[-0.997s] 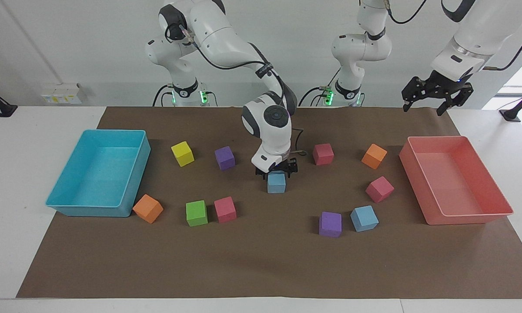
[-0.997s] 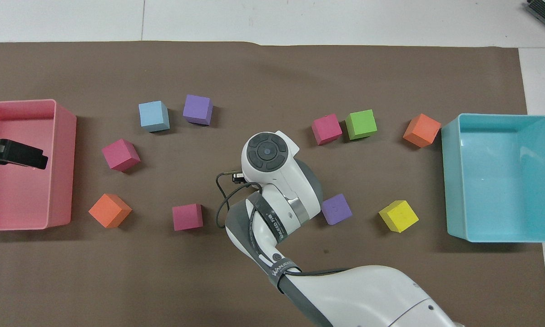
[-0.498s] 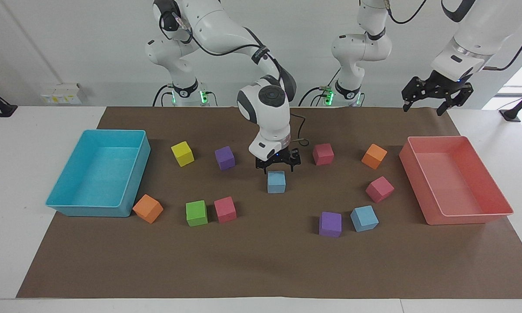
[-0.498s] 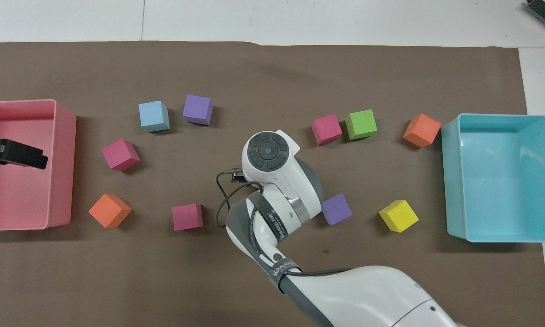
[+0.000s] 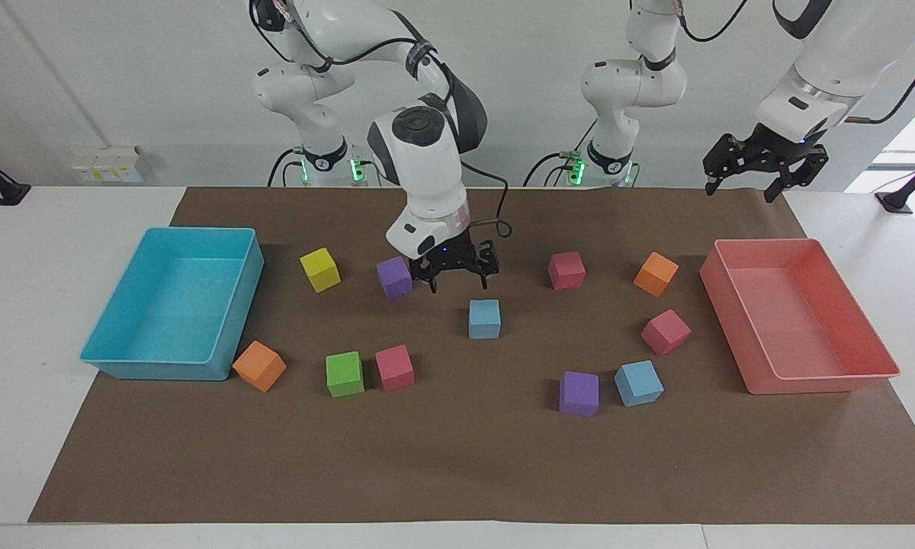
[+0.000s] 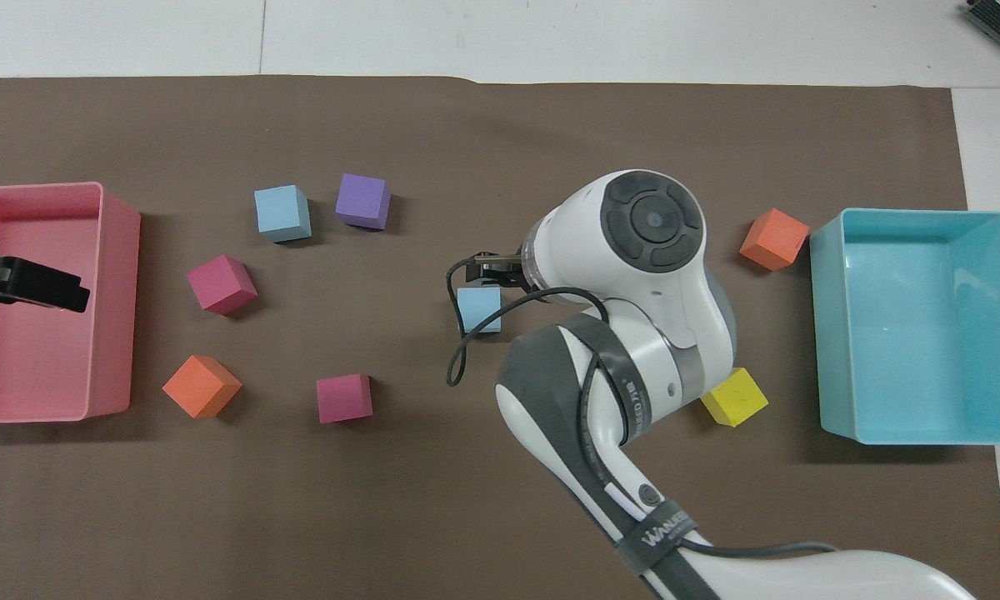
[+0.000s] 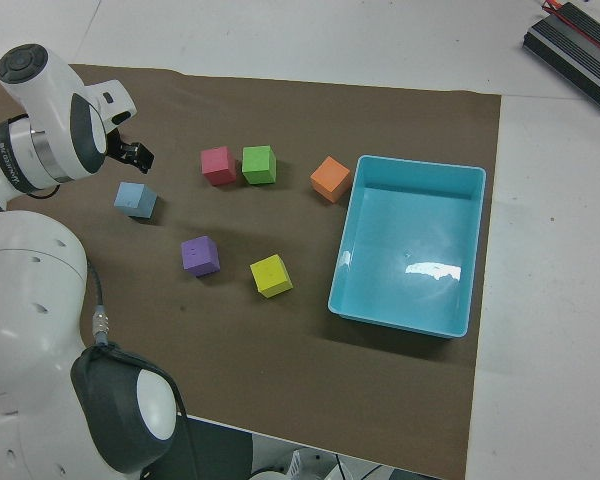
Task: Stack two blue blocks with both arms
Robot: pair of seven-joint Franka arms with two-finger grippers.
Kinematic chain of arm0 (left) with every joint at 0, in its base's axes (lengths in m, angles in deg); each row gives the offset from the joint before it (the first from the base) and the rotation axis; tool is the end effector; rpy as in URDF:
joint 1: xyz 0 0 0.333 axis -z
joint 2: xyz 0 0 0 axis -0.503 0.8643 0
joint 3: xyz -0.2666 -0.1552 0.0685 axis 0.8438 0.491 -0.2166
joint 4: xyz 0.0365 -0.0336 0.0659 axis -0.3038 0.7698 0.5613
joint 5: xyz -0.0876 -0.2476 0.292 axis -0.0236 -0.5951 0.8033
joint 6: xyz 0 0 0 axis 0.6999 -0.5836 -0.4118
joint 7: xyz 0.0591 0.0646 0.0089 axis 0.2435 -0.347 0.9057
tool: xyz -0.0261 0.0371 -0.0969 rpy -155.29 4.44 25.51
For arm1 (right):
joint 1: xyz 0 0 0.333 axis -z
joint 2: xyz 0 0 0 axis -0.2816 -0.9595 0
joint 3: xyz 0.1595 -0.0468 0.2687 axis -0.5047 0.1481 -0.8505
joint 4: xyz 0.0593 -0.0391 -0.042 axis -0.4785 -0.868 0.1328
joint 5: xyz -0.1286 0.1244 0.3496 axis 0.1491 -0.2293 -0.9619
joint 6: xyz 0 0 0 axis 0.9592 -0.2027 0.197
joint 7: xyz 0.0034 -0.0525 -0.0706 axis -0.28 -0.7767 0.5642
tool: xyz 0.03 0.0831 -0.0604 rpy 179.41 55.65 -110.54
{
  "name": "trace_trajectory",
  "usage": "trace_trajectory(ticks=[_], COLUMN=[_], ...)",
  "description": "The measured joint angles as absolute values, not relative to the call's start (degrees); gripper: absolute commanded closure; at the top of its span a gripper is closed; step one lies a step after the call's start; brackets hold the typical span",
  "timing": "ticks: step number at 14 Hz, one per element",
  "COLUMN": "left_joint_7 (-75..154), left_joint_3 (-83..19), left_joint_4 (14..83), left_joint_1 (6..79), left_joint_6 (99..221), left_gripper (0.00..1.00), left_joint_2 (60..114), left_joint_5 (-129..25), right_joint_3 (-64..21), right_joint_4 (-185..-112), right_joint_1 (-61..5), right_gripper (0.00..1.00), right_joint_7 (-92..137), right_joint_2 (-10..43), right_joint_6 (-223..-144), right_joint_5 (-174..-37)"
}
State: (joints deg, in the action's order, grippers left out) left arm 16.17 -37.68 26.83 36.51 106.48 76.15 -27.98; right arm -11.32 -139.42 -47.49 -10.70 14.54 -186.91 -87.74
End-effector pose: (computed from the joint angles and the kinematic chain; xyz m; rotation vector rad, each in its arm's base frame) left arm 0.5365 -0.0372 0.6476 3.1005 -0.3241 -0.0463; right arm 0.5804 0.3223 0.4542 -2.9066 0.0629 -0.0916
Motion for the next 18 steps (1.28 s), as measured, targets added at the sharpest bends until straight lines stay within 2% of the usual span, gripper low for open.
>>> trace_trajectory(ticks=[5,6,8,11,12,18], left_joint_7=[20.62,22.83,25.24,26.88,27.59,35.93], left_joint_3=[-36.65,-36.49,-36.21,-36.20,-36.20,-36.19], left_joint_4=[32.55,33.90,35.04,35.24,35.33,35.45], left_joint_1=[36.92,37.27,37.67,37.98,38.26,42.23], left_joint_6=[120.36,124.36,130.06,135.76,137.75,151.07], left_gripper=[0.00,0.00,0.00,0.00,0.00,0.00], left_joint_2=[77.93,79.13,82.19,86.99,88.65,100.05], left_joint_5=[-27.99,-27.99,-27.99,-27.99,-27.99,-26.12], right_joint_3=[-11.22,-11.21,-11.24,-11.33,-11.29,-11.30], right_joint_4=[-144.87,-146.18,-148.29,-152.78,-154.58,-158.54], right_joint_1=[-40.14,-39.22,-38.83,-38.61,-38.41,-38.23], right_gripper=[0.00,0.07,0.45,0.93,1.00,1.00], right_joint_7=[10.77,13.57,18.09,26.59,29.98,37.86], right_joint_2=[15.36,15.50,15.52,15.51,15.49,14.83], right_joint_6=[-186.92,-186.92,-187.42,-190.83,-192.24,-194.45], right_joint_5=[-106.04,-108.85,-113.66,-124.04,-127.89,-138.29])
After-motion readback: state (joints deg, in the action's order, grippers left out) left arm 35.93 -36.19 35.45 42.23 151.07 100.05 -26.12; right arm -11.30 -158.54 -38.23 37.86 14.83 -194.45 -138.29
